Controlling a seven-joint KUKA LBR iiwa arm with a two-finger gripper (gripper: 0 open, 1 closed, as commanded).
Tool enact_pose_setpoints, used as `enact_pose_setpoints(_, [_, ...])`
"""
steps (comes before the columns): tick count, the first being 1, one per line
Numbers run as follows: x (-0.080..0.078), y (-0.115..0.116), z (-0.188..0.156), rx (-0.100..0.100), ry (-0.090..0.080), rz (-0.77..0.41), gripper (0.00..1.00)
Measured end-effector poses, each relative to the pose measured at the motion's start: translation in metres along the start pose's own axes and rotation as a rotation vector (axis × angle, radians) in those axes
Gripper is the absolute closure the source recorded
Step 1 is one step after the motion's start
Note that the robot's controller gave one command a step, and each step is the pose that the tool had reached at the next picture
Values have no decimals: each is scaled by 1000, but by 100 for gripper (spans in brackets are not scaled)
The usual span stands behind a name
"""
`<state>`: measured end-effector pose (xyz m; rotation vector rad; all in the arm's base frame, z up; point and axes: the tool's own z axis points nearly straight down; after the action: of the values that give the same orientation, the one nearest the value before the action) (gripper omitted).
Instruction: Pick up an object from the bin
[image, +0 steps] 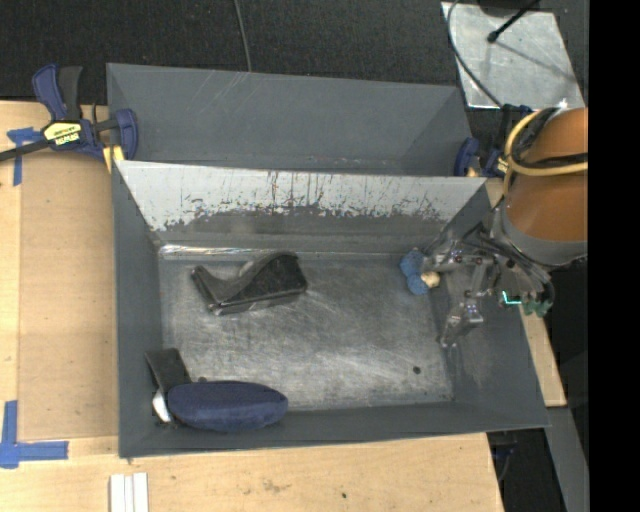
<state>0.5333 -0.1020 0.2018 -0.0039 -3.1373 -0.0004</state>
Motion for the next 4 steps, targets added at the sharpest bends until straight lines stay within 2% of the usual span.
enact_pose_setpoints(1, [-63,32,-30,0,-14,92,0])
enact_pose_setpoints(2, [-76,156,0,-4,-8,112,0])
enact_pose_setpoints(3, [-75,199,100,-1,-13,65,0])
enact_pose_setpoints(4, [-75,199,101,0,-13,63,100])
